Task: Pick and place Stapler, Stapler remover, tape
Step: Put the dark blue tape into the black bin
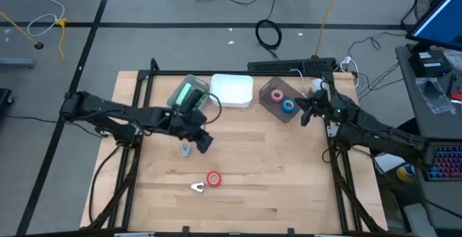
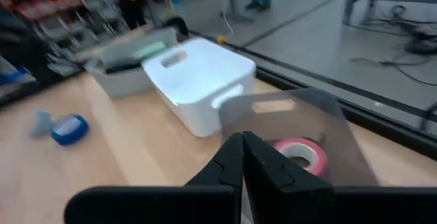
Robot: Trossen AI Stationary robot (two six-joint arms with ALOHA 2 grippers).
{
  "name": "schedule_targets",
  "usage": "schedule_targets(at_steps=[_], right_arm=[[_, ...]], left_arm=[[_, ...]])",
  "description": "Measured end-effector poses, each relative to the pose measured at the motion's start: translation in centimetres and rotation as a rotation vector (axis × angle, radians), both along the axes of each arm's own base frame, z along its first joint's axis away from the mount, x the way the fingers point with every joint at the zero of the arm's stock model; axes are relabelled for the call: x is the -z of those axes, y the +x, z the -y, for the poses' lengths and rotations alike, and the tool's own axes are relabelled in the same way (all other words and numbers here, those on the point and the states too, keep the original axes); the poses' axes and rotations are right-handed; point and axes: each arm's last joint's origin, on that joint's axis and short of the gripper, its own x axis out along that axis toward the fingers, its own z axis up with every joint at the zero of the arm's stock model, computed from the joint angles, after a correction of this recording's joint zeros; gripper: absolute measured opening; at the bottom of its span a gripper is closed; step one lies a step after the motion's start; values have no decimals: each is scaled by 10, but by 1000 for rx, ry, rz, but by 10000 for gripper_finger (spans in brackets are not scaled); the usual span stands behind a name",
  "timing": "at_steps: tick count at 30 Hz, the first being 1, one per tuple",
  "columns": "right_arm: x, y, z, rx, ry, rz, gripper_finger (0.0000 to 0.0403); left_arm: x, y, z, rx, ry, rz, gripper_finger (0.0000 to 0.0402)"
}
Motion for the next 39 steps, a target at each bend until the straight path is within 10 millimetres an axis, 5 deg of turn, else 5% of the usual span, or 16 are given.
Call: schedule_targets(at_steps=[12, 23, 39], right_arm=[[20, -2, -5, -109, 32, 212, 0], [21, -2, -6, -128, 43, 228, 0], [21, -2, -6, -129, 42, 230, 0]], left_arm=[[32, -1, 18, -6, 64, -232, 147], [74, 14, -7, 23, 54, -452, 147], [76, 21, -15, 119, -15, -411, 147]])
